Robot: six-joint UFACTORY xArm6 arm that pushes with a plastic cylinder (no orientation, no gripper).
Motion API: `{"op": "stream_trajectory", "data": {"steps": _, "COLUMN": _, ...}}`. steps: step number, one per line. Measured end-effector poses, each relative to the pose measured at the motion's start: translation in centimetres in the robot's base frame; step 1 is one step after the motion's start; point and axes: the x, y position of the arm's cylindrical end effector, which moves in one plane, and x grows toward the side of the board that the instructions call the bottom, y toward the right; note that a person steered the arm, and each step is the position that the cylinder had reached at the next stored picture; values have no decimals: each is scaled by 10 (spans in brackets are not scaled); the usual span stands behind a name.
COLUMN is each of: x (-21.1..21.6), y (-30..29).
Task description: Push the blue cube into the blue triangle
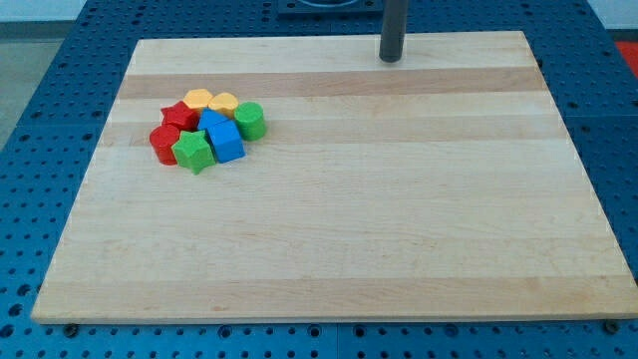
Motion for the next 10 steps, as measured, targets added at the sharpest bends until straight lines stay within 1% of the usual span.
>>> {"op": "stream_trajectory", "data": {"steps": 1, "x": 30, "y": 6}}
{"op": "stream_trajectory", "data": {"steps": 2, "x": 84, "y": -2}}
{"op": "stream_trajectory", "data": {"steps": 3, "x": 134, "y": -43}}
{"op": "stream_trajectory", "data": {"steps": 4, "x": 153, "y": -67}}
{"op": "stream_trajectory", "data": {"steps": 6, "x": 192, "y": -144}}
{"op": "stream_trajectory", "data": {"steps": 8, "x": 192, "y": -185}}
{"op": "stream_trajectory", "data": {"steps": 10, "x": 162, "y": -203}}
